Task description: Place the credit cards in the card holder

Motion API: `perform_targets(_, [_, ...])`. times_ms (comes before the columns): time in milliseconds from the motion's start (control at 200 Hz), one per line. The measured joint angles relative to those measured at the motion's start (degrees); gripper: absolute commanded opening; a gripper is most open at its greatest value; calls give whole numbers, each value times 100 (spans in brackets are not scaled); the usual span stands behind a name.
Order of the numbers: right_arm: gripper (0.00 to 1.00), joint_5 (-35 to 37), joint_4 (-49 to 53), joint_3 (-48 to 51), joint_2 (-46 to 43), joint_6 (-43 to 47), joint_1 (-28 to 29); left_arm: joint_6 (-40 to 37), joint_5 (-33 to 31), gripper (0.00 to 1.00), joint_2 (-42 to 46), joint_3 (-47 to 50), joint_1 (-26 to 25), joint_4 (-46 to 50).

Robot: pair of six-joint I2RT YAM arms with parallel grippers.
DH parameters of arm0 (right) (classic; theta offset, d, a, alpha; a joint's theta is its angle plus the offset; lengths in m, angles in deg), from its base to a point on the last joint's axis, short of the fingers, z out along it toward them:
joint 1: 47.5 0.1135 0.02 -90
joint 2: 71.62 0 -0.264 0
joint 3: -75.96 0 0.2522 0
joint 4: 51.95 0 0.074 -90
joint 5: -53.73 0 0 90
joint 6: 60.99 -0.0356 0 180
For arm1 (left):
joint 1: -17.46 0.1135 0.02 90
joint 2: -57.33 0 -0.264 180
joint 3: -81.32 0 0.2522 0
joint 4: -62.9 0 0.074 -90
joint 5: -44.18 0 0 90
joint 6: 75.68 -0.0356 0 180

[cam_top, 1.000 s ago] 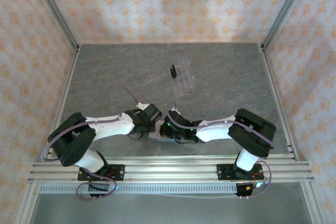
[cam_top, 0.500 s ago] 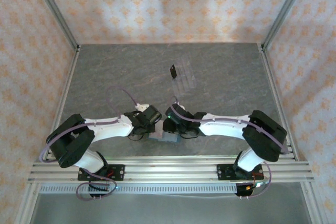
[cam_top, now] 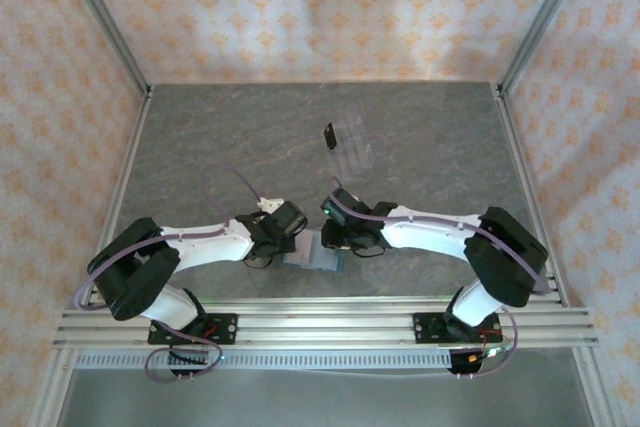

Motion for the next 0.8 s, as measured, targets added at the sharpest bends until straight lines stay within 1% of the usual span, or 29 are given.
perform_targets(225, [34,-114,-17,-22,286,17,-2,0,2,6,2,7,0,-4])
perform_targets(360, [29,-190,-92,-24,291,15,-4,0,0,6,2,7,0,-9])
perform_targets(410, [26,-212,-129,-24,291,28,-4,0,0,6,2,7,0,-9])
perform_targets(520, [16,-223,-173,-28,291,57,-4,0,0,6,2,7,0,-11])
perform_targets(651, [1,-221,-175,-35,291,118,-4,0,0,6,2,11,0,-20])
perform_targets(801, [0,-249,-201,-39,258,131,-4,0,0,6,2,11,0,-20])
